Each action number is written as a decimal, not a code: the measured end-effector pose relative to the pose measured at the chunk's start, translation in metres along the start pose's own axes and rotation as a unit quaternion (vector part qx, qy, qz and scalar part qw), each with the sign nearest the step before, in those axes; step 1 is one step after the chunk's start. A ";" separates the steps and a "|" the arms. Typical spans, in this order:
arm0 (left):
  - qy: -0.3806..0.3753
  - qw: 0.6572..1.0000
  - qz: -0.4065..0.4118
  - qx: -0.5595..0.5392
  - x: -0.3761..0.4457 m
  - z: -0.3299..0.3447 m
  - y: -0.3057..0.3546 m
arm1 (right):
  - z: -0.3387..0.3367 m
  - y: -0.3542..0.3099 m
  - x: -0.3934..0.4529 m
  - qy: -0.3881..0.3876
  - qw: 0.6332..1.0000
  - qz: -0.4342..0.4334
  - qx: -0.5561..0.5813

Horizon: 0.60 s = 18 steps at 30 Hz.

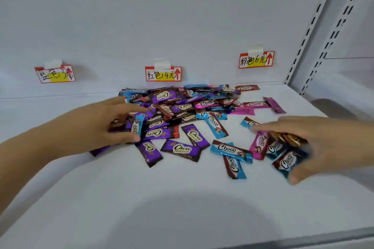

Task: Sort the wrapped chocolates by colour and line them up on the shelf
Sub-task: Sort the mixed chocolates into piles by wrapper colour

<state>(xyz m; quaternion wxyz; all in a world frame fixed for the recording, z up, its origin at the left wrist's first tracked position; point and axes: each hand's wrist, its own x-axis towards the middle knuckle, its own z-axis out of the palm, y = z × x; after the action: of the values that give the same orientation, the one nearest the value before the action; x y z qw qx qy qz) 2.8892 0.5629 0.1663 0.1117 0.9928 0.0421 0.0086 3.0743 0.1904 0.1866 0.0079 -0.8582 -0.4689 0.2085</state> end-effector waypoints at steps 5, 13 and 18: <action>0.020 0.998 -0.066 -0.016 -0.004 0.010 -0.008 | 0.020 -0.038 0.050 0.118 0.992 -0.047 0.000; 0.138 0.986 -0.046 -0.078 0.052 0.027 0.031 | 0.008 -0.082 0.147 0.341 0.940 -0.021 0.014; 0.152 0.902 -0.094 -0.393 0.057 0.027 0.037 | -0.003 -0.066 0.154 0.377 0.917 0.002 0.132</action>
<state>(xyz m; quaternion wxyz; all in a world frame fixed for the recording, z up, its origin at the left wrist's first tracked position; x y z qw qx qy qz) 2.9494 0.5261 0.1482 0.4852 0.8465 0.1453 0.1642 3.0950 0.3528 0.1488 0.2973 -0.8652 -0.3976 -0.0705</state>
